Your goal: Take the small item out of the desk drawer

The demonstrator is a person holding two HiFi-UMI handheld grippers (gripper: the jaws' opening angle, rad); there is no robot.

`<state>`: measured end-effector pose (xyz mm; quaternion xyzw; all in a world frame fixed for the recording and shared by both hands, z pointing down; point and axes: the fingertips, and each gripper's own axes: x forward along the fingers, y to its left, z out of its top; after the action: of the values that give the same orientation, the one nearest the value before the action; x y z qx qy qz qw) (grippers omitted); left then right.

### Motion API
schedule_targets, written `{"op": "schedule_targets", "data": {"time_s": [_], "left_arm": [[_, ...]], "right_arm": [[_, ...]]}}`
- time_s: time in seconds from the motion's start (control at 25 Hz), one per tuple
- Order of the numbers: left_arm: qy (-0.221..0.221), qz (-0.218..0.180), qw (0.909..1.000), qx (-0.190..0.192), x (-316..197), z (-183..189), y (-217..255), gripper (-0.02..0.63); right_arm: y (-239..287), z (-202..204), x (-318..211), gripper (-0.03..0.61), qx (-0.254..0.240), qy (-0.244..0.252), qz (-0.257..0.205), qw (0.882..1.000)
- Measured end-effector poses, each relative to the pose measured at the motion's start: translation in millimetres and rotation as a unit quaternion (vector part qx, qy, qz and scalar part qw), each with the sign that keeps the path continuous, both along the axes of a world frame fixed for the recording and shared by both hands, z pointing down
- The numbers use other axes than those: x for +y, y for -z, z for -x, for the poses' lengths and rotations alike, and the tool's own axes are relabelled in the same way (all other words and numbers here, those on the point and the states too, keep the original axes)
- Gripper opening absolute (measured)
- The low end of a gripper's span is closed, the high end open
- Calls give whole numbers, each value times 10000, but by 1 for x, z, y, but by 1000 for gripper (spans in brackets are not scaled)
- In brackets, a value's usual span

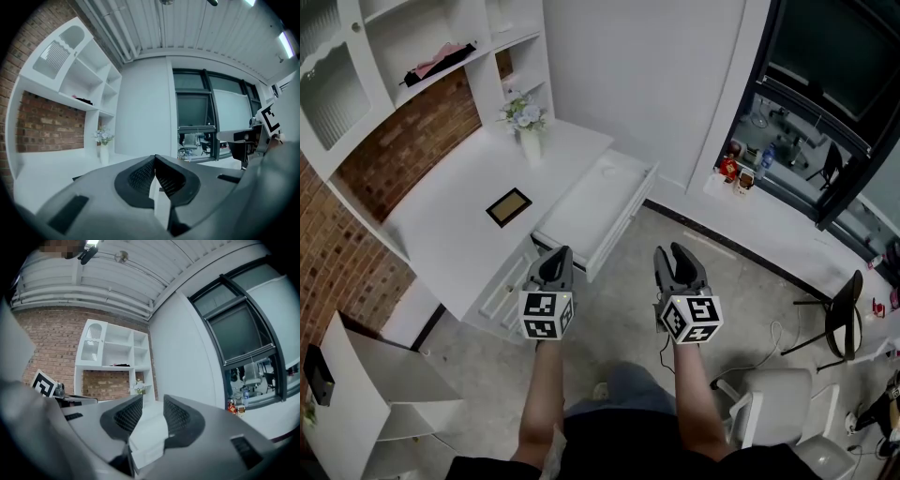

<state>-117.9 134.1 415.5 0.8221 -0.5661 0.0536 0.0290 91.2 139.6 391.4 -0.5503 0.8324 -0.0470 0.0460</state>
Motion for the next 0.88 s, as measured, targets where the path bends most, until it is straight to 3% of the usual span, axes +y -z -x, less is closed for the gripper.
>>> {"op": "schedule_targets", "data": {"time_s": [0.48,0.68,0.88], "left_arm": [[7,-265,9996,-59,-47,1,24,9],[141,-258,9995,-75,-91,4,17,9],[431,-161,9989,-33,-161,4,-7,9]], "right_arm": [[26,-23,-33,130,-42,-220,-342,9992],[17,-33,-82,133,-96,-229,-336,9991],[-1,-40,-163,135,-44,-87,-238,9997]]}}
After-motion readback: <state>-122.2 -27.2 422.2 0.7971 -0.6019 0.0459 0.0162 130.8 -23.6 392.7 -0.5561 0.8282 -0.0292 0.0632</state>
